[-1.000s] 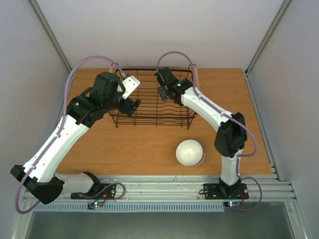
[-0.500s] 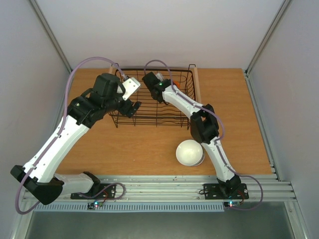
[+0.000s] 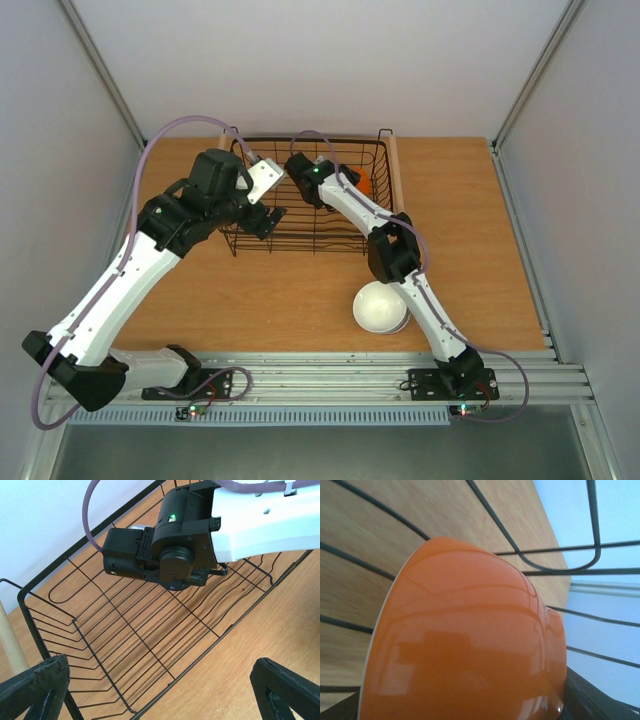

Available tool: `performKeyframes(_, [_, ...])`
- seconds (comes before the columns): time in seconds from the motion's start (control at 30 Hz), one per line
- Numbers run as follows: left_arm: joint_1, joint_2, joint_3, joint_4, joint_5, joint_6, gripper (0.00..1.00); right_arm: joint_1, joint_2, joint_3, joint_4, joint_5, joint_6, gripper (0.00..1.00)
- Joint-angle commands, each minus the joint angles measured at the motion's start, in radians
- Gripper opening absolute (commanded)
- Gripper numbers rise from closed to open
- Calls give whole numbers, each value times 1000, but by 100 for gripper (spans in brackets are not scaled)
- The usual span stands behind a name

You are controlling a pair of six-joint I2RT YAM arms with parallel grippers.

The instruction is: Load the bowls into the dish rack

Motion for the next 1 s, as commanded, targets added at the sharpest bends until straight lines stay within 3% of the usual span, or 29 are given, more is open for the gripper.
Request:
performKeyframes(0.0, [6, 0, -1, 44, 22, -15, 99, -21, 11, 37, -96, 1, 45, 9])
performKeyframes(0.1, [7, 11, 2, 43, 23, -16, 99, -22, 0, 20, -97, -22, 53, 30])
performKeyframes(0.23, [7, 18, 3, 41, 23, -16, 99, -21, -33, -16, -70, -94, 63, 80])
performKeyframes(0.33, [7, 22, 2, 39, 47, -9, 99, -21, -78, -70, -26, -177, 69, 98])
performKeyframes(0.73, [7, 66, 3, 27, 108, -7, 99, -23, -463, -400, 256, -736, 111, 98])
performKeyframes(0.97, [5, 128, 27, 2, 209, -45, 99, -23, -702, -602, 397, -669, 159, 99])
